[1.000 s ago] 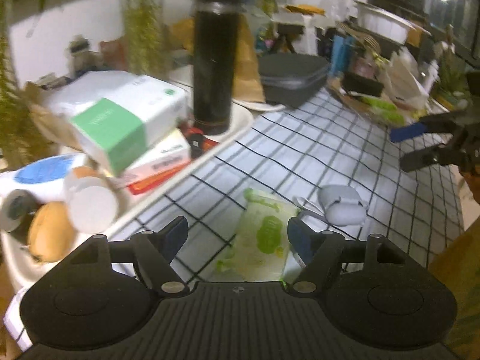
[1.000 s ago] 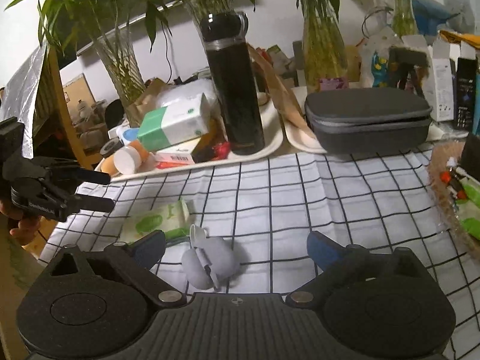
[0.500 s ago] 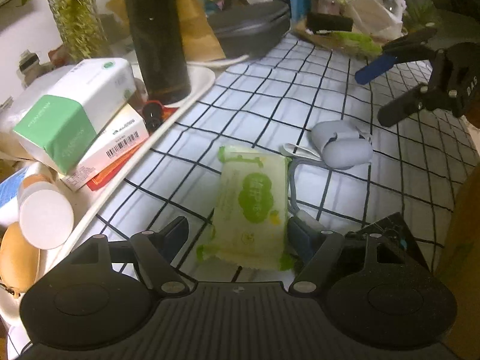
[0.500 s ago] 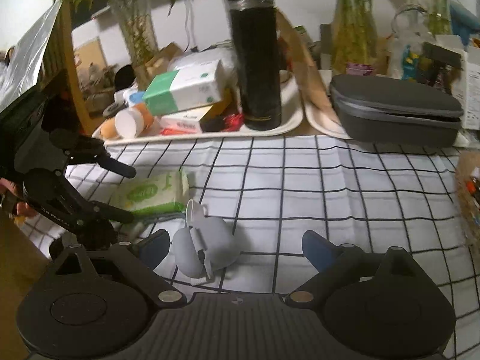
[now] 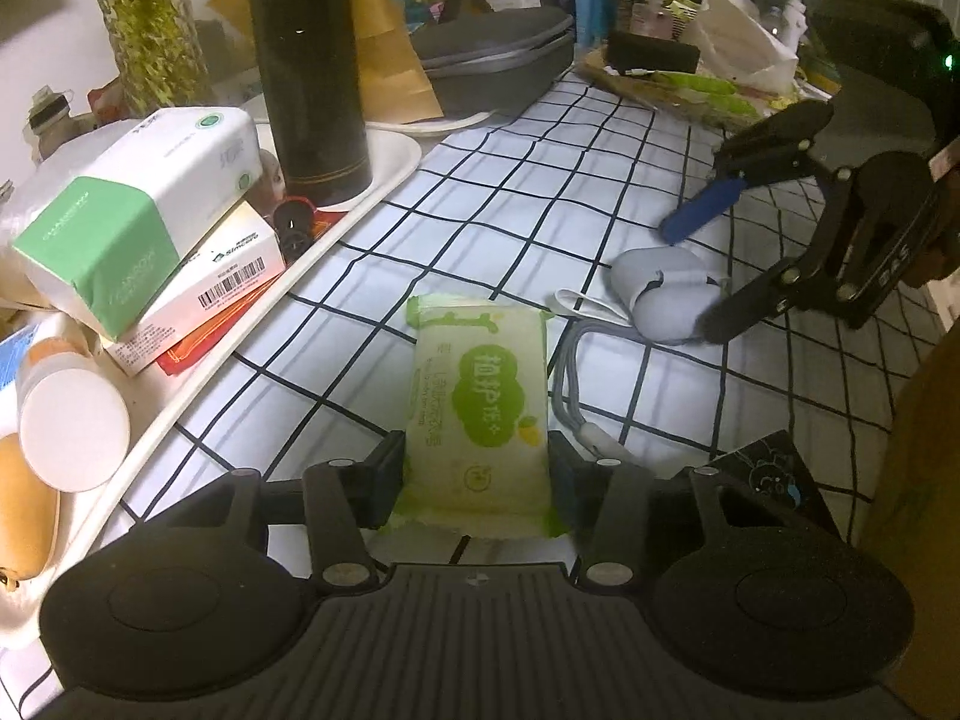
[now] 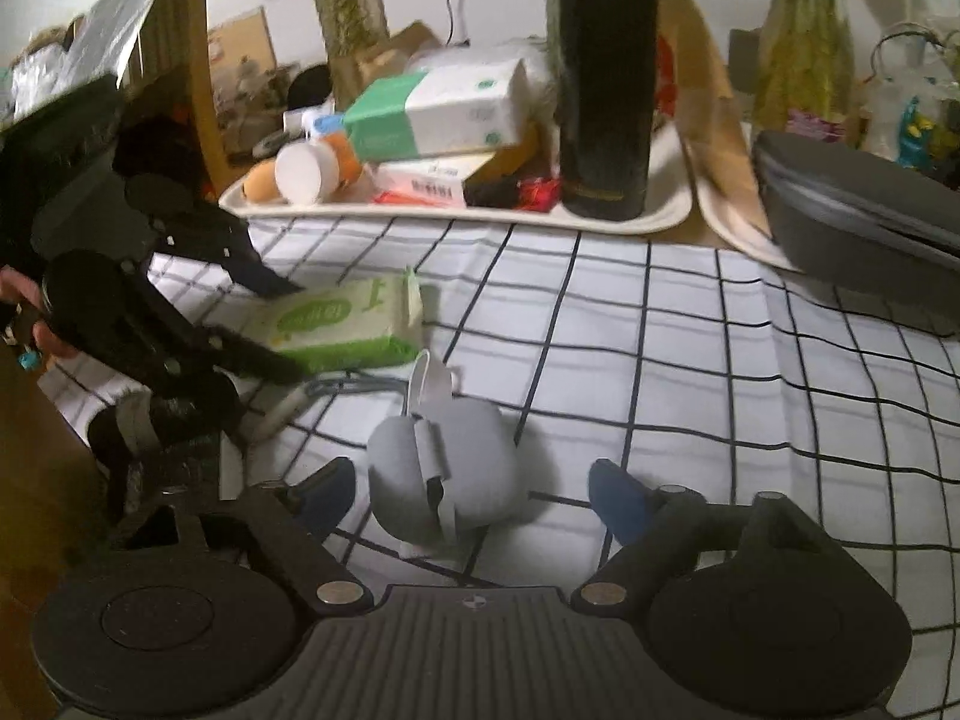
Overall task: Organize soft objects
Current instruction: 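Grasp the grey earbud case with the right tool while the left tool grasps the green wet-wipe pack, then lift and carry the earbud case and wipe pack toward the box with both tools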
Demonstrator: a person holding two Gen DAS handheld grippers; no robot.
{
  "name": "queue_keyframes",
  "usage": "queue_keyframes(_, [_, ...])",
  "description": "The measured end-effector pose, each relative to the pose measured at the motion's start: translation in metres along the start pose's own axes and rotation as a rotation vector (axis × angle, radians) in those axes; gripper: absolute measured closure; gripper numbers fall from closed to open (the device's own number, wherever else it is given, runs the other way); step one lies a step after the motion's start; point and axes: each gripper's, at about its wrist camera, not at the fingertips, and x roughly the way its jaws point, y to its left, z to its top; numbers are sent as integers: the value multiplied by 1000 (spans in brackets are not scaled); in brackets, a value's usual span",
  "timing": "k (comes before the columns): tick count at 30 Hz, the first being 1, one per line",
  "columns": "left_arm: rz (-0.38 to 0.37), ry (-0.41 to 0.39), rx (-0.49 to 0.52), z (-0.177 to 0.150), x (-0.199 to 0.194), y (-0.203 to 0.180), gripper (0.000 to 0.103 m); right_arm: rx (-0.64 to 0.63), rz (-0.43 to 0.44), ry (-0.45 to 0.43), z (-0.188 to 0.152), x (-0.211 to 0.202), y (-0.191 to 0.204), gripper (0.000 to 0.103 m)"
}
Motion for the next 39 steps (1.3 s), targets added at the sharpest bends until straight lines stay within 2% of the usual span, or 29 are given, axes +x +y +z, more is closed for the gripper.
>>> queue_keyframes(3, [-5,2,-10,0,0,1,56,-20,15,19,0,7,2,33])
queue_keyframes(5, [-7,3,-11,0,-1,2,56,-34,26,18,1,8,5,44])
queue_keyframes(11, [-9,-1,-41,1,-3,4,56,-70,14,24,1,9,10,50])
queue_keyframes(22, [23,-31,-91,7,-19,11,56,-38,-37,12,1,-2,6,51])
queue_keyframes(28, [68,-50,-129,12,-36,10,56,-6,-62,-43,7,-21,5,51])
queue_keyframes(39, [100,-130,-184,24,-93,6,56,69,-84,-149,18,-66,11,51])
